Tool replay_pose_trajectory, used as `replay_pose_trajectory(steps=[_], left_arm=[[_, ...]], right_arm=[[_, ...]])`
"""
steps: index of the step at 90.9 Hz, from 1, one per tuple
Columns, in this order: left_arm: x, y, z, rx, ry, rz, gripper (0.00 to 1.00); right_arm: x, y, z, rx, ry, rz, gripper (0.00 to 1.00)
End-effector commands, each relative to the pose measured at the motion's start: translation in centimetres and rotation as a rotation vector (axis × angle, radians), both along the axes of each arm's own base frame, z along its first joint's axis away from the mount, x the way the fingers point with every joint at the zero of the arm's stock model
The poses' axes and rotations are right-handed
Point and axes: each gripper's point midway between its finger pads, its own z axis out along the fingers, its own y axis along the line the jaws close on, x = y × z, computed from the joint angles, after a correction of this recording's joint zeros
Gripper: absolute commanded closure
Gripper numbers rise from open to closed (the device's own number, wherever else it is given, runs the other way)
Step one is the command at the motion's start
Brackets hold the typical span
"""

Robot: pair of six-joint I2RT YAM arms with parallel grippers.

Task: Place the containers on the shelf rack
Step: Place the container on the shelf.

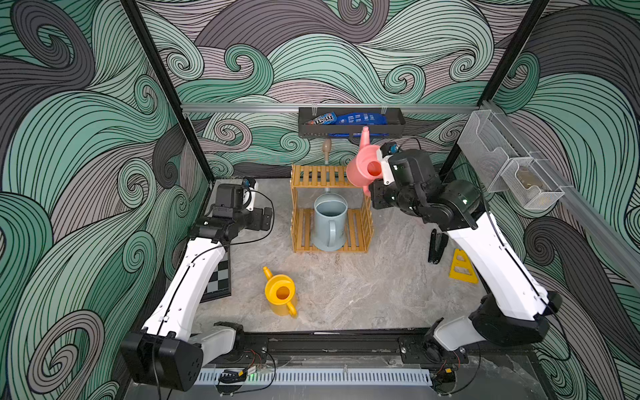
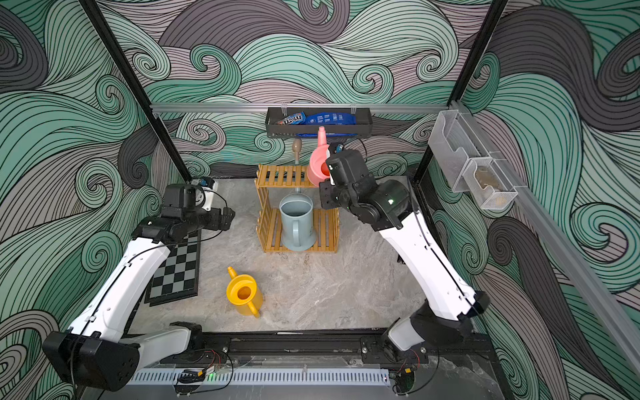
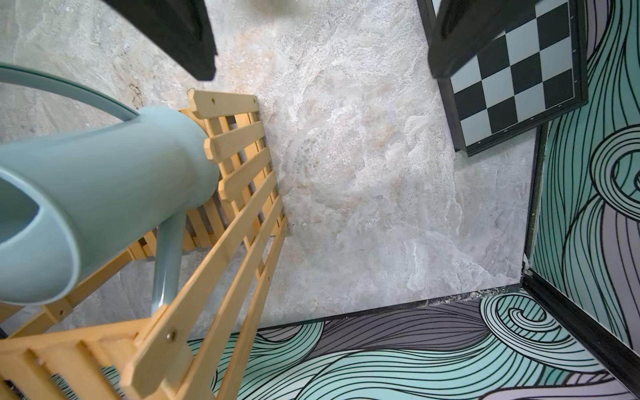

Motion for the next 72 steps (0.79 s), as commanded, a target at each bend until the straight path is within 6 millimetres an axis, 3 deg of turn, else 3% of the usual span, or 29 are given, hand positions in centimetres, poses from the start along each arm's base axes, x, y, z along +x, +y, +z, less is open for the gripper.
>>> replay_pose_trajectory(steps=[1,20,45,72], left_arm=[[-0.1,-0.1,1.2,-0.030,-0.038,-0.003,0.01],[-0.2,-0.3,1.2,-0.040,-0.039,-0.011,0.01],[-0.2,-0.4,1.0,-0.050,-0.038,-0.013,0.01],[-0.2,-0.5,0.8,-0.050,-0.037,-0.014,0.01]], right_arm=[[2.9,0.2,1.8,-0.030,-0.098,-0.007,1.00],[5.1,0.0,0.4,-0.046,-0.072,-0.039,0.99],[5.3,0.1,-0.1,-0.048,-0.062,-0.039,0.90],[5.9,0.3,-1.6,-0.066,-0.042,-0.048,0.73]])
